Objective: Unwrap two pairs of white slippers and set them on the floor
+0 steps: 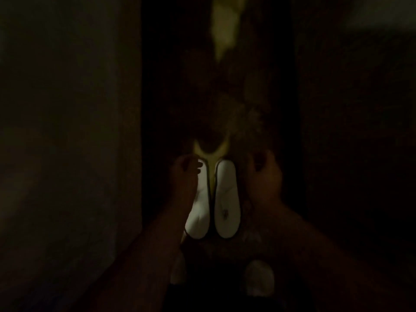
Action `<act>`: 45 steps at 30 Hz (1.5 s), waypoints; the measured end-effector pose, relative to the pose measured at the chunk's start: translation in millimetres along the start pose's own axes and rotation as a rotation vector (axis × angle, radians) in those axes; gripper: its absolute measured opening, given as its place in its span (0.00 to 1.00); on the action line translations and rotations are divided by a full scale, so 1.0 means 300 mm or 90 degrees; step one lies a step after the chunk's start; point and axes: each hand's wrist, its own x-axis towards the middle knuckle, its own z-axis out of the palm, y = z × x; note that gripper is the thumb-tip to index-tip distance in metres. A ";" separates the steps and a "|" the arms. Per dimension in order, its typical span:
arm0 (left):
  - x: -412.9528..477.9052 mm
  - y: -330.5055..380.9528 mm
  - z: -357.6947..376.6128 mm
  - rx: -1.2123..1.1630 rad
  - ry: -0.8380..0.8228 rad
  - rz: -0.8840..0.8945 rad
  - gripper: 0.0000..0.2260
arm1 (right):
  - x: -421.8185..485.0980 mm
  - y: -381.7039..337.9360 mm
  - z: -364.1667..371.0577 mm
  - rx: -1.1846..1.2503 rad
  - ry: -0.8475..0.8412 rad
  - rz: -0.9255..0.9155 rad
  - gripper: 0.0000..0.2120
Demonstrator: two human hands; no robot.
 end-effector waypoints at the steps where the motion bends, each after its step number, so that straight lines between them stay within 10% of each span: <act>1: -0.027 0.121 0.021 -0.037 -0.022 0.028 0.06 | 0.022 -0.130 -0.063 0.037 0.024 -0.034 0.18; 10: -0.785 1.652 -0.193 -0.185 -0.137 0.495 0.09 | -0.161 -1.554 -0.962 0.367 0.143 -0.403 0.06; 16: -1.503 2.251 -0.609 -0.209 -0.111 0.746 0.10 | -0.697 -2.186 -1.524 0.429 0.145 -0.657 0.04; 29: -2.548 2.491 -1.195 -0.190 0.020 1.059 0.10 | -1.525 -2.622 -2.110 0.654 0.055 -0.914 0.03; 45: -2.518 2.193 -1.807 -0.171 0.138 1.076 0.07 | -1.972 -2.608 -1.699 0.610 -0.008 -0.894 0.05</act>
